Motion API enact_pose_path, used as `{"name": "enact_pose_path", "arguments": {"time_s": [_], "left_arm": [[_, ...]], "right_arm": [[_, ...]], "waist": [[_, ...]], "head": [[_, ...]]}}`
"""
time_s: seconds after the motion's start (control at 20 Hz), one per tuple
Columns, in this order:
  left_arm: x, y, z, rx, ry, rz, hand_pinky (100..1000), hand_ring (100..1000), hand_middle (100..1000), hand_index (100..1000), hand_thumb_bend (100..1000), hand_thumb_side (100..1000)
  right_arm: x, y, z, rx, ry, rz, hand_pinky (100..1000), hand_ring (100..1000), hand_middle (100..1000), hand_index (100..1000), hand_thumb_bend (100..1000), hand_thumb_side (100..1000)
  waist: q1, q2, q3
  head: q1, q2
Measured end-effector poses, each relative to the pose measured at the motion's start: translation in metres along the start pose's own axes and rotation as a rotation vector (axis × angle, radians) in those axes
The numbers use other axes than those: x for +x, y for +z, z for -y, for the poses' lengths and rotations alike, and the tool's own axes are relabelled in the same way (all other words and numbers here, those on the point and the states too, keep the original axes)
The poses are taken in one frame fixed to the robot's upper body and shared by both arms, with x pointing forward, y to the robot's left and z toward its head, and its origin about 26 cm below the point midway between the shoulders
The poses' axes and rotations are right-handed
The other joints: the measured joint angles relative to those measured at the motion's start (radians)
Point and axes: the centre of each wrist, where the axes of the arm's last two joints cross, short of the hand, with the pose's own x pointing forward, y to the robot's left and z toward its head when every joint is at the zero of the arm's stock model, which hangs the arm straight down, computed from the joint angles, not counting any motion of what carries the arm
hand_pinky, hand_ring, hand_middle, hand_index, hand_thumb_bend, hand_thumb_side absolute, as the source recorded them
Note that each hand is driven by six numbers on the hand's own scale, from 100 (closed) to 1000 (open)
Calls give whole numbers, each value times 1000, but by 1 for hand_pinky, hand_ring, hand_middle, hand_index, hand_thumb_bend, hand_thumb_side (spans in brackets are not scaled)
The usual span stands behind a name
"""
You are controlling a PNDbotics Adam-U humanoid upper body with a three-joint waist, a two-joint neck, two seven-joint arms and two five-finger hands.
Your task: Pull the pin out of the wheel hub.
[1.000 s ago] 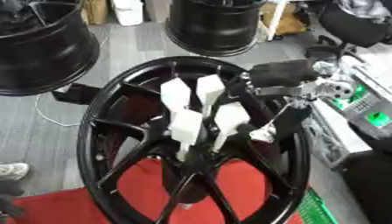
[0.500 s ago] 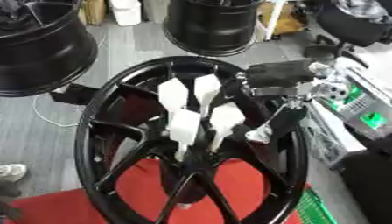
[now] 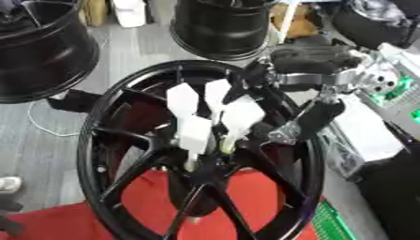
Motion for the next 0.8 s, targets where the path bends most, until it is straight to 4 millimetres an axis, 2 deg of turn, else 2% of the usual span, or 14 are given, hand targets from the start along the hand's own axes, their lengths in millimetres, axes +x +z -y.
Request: {"name": "enact_pose_path", "arguments": {"time_s": [0.2,0.4,0.8], "left_arm": [[-1,3,-1,10,-1,-13,656,497,640,788,119,973],[-2,8,-5,29,-7,-29,655,497,640,787,119,973],[-5,16,-10,88,-12,-50,656,497,640,787,117,972]], "right_arm": [[4,22,17,-61,4,-36,282,314,233,358,100,230],[-1,48,31,-134,2,-129,291,316,235,362,100,221],[-43,111,30,-271,-73,-483,291,335,230,362,100,115]], "waist": [[-9,-8,-18],[-16,-16,-44],[-9,-18,-114]], "head": [[7,8],[19,12],[55,12]]}}
